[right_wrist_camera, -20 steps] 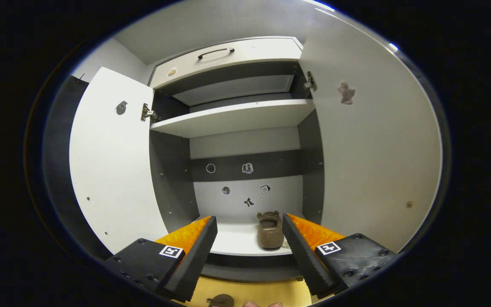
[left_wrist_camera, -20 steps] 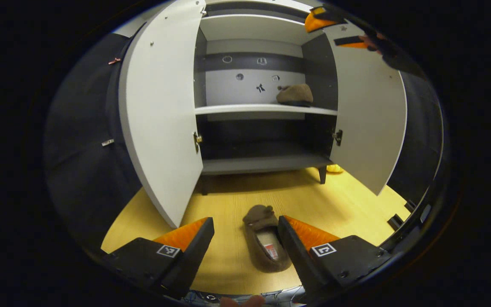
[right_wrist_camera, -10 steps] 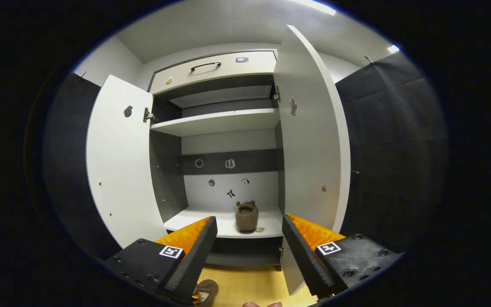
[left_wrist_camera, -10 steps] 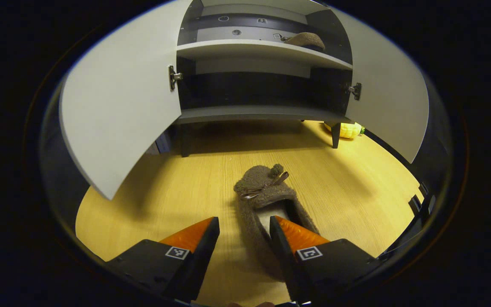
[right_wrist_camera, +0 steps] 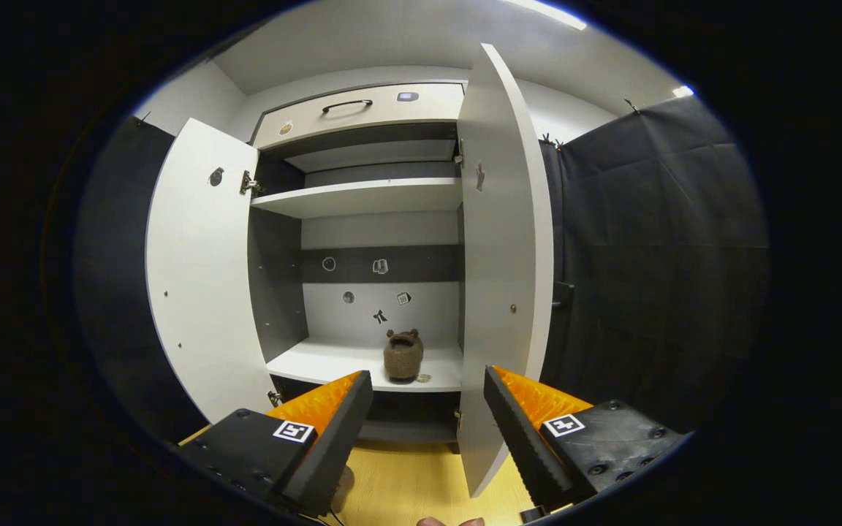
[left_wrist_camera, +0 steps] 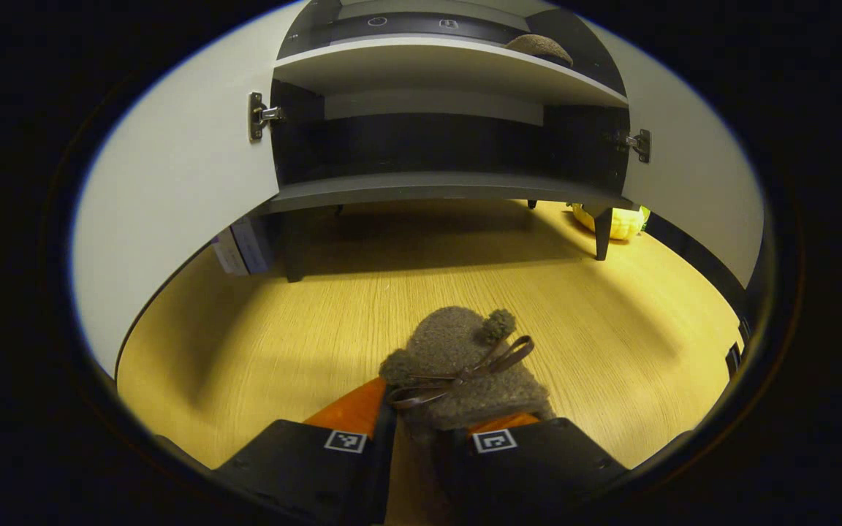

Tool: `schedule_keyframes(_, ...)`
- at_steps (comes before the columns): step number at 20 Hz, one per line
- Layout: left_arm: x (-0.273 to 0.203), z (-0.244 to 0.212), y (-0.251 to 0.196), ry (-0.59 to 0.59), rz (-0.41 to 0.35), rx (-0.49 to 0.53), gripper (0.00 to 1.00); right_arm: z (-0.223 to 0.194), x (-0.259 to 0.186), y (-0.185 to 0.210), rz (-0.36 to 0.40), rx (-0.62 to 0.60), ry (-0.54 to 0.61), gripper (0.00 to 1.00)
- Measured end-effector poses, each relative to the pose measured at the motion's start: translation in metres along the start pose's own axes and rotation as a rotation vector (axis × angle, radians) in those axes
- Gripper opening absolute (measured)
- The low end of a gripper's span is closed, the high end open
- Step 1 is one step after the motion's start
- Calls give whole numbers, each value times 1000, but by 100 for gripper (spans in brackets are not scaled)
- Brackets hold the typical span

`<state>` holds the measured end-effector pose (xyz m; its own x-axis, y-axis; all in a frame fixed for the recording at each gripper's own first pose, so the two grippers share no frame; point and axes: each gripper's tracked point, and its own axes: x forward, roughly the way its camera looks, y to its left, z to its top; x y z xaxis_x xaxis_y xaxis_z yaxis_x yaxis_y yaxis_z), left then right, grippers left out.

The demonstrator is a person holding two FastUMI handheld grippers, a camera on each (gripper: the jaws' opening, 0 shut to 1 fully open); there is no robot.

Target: Grab one shoe with the right hand and put it into the shoe cabinet, grab the other shoe with the left hand and put it into the shoe cabinet; then close the right door with the right hand and the left door with the left hand.

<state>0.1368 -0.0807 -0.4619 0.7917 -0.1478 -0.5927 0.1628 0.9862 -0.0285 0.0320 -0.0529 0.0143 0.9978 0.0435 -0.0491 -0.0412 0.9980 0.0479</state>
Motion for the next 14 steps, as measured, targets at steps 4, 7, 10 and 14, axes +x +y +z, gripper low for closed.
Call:
schedule_keyframes(4, -15, 2, 10, 42, 52, 18, 8, 2, -4, 1, 7, 2, -2, 98)
schedule_keyframes(7, -48, 25, 16, 31, 69, -13, 7, 7, -7, 0, 20, -10, -26, 98)
schedule_keyframes(10, -92, 61, 22, 25, 97, -31, 7, 3, -10, 1, 36, -10, -22, 98)
schedule_keyframes(14, -149, 120, 25, 21, 116, -86, 7, 2, -13, -5, 40, 12, -21, 99)
